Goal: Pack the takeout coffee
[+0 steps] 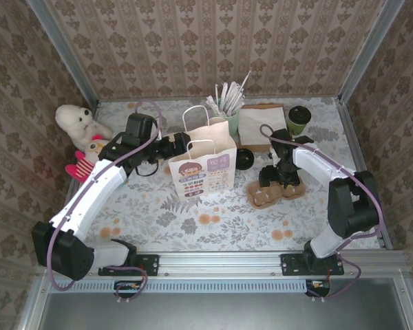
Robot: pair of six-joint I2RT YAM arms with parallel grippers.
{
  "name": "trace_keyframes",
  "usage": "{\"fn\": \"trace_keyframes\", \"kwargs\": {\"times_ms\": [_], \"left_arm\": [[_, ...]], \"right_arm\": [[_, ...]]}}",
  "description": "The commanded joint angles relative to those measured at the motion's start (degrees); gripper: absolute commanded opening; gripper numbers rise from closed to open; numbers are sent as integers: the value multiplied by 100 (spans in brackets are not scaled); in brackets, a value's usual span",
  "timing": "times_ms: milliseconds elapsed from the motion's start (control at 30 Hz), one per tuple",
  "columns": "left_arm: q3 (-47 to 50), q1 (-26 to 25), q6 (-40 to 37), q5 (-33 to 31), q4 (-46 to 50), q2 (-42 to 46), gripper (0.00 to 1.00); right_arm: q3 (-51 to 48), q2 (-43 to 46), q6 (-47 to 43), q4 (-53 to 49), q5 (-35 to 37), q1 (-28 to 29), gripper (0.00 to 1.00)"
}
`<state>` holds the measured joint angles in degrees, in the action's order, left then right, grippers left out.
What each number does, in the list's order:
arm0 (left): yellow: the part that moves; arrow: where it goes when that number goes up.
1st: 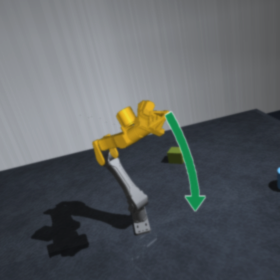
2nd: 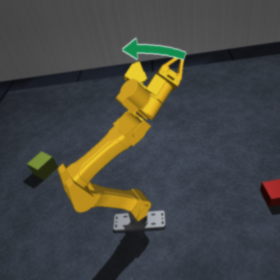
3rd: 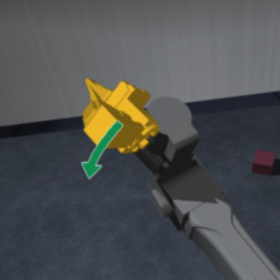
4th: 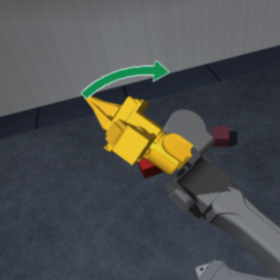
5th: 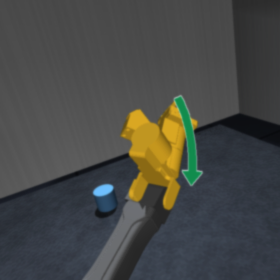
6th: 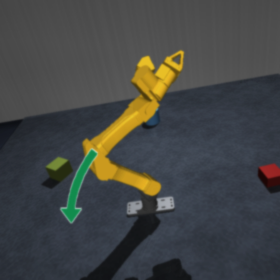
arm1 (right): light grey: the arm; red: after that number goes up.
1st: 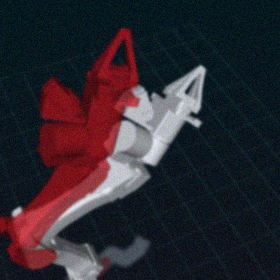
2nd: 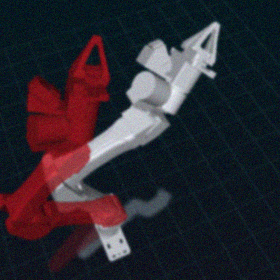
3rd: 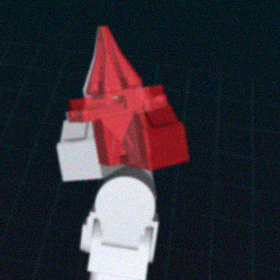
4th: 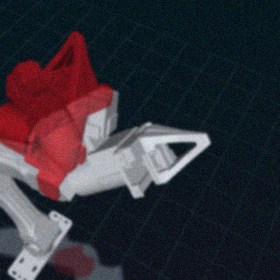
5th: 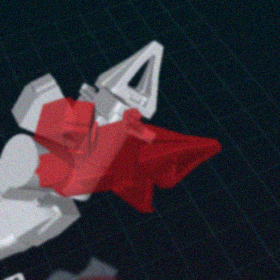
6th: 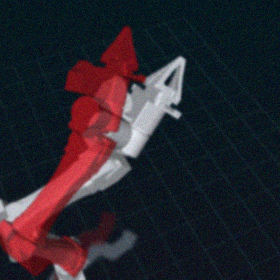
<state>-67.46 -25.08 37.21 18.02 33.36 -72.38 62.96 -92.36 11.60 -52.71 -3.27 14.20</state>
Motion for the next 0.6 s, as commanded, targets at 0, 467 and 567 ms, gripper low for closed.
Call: {"fn": "trace_keyframes", "kwargs": {"times_ms": [0, 467, 567], "left_arm": [[-4, -5, -130, -60, -8, 30, 100], [110, 12, -152, -307, -78, 288, 100], [67, 66, -152, -435, 23, 321, 100]], "right_arm": [[142, -154, -576, -405, 541, 175, 81], [-214, -426, 156, 310, 577, 359, 69], [-240, -540, 202, 364, 648, 404, 68]]}}
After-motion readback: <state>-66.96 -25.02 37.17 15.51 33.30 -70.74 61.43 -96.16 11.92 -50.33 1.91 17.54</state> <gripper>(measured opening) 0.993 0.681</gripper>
